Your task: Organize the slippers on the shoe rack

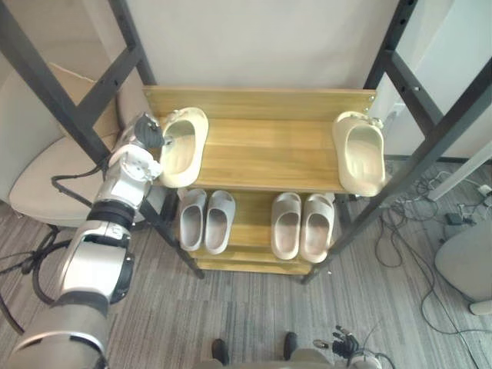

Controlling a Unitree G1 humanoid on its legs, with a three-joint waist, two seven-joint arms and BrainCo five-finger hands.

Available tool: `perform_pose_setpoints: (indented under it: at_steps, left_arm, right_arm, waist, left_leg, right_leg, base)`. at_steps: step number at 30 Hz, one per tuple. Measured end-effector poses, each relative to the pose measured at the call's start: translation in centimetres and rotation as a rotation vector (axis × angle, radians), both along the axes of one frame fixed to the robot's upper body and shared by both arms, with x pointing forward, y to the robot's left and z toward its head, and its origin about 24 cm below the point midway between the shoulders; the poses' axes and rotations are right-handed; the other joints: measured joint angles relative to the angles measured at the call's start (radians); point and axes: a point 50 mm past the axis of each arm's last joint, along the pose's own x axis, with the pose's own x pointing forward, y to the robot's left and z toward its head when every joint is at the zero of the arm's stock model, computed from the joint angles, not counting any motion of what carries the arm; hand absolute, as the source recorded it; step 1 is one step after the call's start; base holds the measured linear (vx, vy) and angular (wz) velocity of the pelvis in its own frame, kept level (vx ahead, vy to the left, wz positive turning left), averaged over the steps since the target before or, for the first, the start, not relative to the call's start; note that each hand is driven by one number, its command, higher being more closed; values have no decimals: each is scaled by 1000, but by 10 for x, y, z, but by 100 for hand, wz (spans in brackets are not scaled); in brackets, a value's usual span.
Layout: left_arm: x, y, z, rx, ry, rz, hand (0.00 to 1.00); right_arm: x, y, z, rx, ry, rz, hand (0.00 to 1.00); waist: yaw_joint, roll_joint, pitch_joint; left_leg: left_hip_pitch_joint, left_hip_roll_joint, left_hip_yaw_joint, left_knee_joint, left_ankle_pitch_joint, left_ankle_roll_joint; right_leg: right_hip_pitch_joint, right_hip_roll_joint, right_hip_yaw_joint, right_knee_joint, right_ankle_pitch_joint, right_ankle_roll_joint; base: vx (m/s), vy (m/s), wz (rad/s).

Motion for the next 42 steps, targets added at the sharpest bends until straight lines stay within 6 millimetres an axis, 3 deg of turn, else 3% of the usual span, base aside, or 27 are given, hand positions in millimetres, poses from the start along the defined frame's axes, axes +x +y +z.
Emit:
perform_pose_setpoints:
  at_steps: [11,23,29,34,42]
  left_arm:
    - [4,-23,-8,-94,-8,-38,100]
    - [11,-91,-13,-189,-7,-198,100]
    - [12,-127,-9,-227,-12,-286,100]
    - [10,-155,-8,-264,-7,-351,100]
    - [7,-170,-13,-303,5,-368,100]
  right_arm:
    - [2,0,0,3,2,-10,0]
    - [8,0,1,-3,-3,-25,0]
    - [12,-3,3,-18,-13,-26,0]
    - [13,-6,4,-16,-24,-63,0]
    - [10,-11,4,-14,-28,-133,0]
  waist:
    - [-3,0,0]
    - [-23,8,5]
    - [-34,28,16]
    - [-61,42,21]
    - [-67,60,20]
  left_leg:
    - [11,-4,-2,0,1,1]
    - [25,-4,6,0,0,1]
    - [23,-4,36,0,-1,0]
    - [25,-3,41,0,-1,0]
    - [30,4,57,0,-2,-1]
  right_leg:
    - [19,-2,-3,-13,8,0]
    - [30,-2,6,-15,8,0]
    - [16,-1,35,-17,19,-2]
    - [16,1,38,-21,23,-3]
    - [16,8,56,-29,29,-4]
  base:
    - [-15,-4,0]
    - [-9,-5,-2]
    - [-12,-10,-16]
    - [-14,-12,-4]
    - [-39,-18,-6]
